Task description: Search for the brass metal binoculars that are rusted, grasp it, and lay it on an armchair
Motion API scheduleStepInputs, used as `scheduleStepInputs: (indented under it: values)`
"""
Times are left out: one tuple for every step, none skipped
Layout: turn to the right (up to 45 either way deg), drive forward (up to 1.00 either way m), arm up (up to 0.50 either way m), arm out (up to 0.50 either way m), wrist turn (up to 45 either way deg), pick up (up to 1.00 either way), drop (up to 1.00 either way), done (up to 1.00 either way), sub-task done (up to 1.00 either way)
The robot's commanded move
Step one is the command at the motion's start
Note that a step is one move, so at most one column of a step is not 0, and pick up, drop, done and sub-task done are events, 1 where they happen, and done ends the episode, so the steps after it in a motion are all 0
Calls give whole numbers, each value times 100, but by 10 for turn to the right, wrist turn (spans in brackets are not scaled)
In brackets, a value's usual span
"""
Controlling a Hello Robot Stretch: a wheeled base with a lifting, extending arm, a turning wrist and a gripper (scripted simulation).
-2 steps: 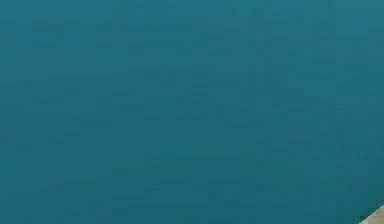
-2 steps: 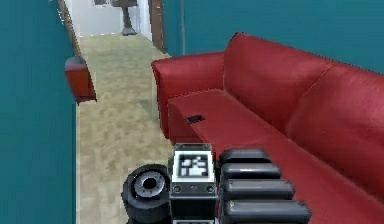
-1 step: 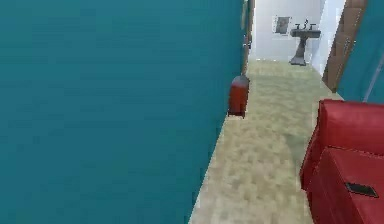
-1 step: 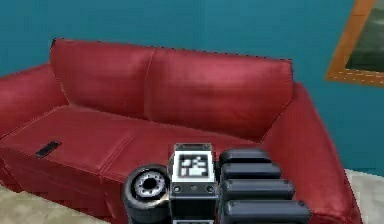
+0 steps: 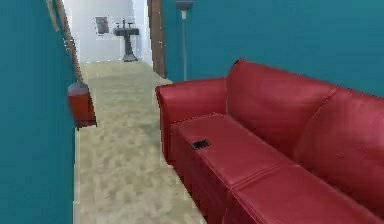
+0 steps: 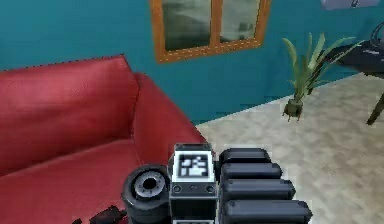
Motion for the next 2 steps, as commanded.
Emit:
scheduleStepInputs:
  values:
    - [450,0,0,0,0,0,0,0,0]
    - [180,0,0,0,0,0,0,0,0]
